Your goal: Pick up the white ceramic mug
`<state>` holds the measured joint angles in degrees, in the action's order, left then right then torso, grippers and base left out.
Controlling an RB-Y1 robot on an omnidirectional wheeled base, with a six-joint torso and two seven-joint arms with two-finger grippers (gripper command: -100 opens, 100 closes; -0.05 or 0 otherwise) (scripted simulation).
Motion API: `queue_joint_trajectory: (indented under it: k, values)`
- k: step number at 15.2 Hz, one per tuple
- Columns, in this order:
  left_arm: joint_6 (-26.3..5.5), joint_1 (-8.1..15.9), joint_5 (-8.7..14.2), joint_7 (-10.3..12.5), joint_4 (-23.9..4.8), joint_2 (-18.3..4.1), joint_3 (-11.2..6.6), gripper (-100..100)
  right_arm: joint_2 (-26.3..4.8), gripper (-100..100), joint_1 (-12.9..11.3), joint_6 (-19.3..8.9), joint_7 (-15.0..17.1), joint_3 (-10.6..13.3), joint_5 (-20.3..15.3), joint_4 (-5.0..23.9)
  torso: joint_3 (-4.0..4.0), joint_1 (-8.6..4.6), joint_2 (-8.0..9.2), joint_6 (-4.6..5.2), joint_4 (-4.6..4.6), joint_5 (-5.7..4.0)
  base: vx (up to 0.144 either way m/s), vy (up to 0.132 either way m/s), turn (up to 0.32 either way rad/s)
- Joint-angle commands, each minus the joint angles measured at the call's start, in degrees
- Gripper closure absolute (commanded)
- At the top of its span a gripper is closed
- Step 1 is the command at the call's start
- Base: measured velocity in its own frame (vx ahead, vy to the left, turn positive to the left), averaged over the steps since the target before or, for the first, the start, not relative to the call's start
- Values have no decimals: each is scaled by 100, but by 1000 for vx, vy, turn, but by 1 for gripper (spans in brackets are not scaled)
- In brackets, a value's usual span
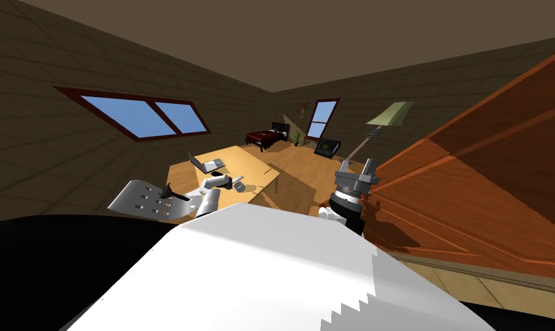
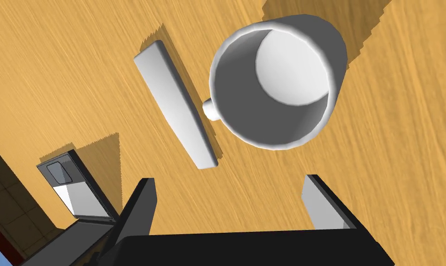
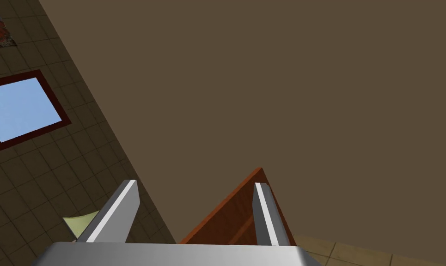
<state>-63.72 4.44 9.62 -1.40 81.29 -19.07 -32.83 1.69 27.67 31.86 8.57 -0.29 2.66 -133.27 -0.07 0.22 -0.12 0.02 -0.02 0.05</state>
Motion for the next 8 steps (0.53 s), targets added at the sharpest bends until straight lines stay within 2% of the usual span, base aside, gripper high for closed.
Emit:
queue_joint_trajectory:
  k: [1, 2, 3, 5, 6, 7, 8]
  values:
    - [-286, 1, 65, -5, -101, -27, -84, -100, 0, 0, 0, 0, 0, 0, 0, 0, 0, 0, 0, 0, 0, 0, -12, 32, -249]
    - [-293, 1, 65, -5, -101, -27, -84, -100, 0, 0, 0, 0, 0, 0, 0, 0, -1, 0, -1, -1, 0, 0, -11, 29, -102]
    - [-486, 60, 111, 13, -291, -67, -176, -100, 0, 0, 1, 0, 0, 0, 0, 0, -1, 0, -1, -5, -1, 0, -18, 30, -181]
    - [-571, 60, 111, 13, -291, -67, -176, -100, 0, 0, 0, 0, 0, 0, 0, 0, 0, 0, 0, -2, 0, 0, -17, 27, -139]
    - [-782, 112, 153, 32, -472, -104, -261, -100, 0, 0, 1, 0, 0, 0, 0, 0, 0, -1, 0, -5, 0, 0, -11, 28, -155]
    - [-832, 112, 153, 32, -472, -104, -261, -100, 0, 0, 0, 0, 0, 0, 0, 0, -1, -1, -2, -2, 0, 0, -13, 30, -206]
    - [-1004, 158, 191, 51, -644, -139, -338, -100, 0, 0, 0, 0, 0, 0, 0, 0, -1, 0, -2, -1, -1, 0, -17, 36, -234]
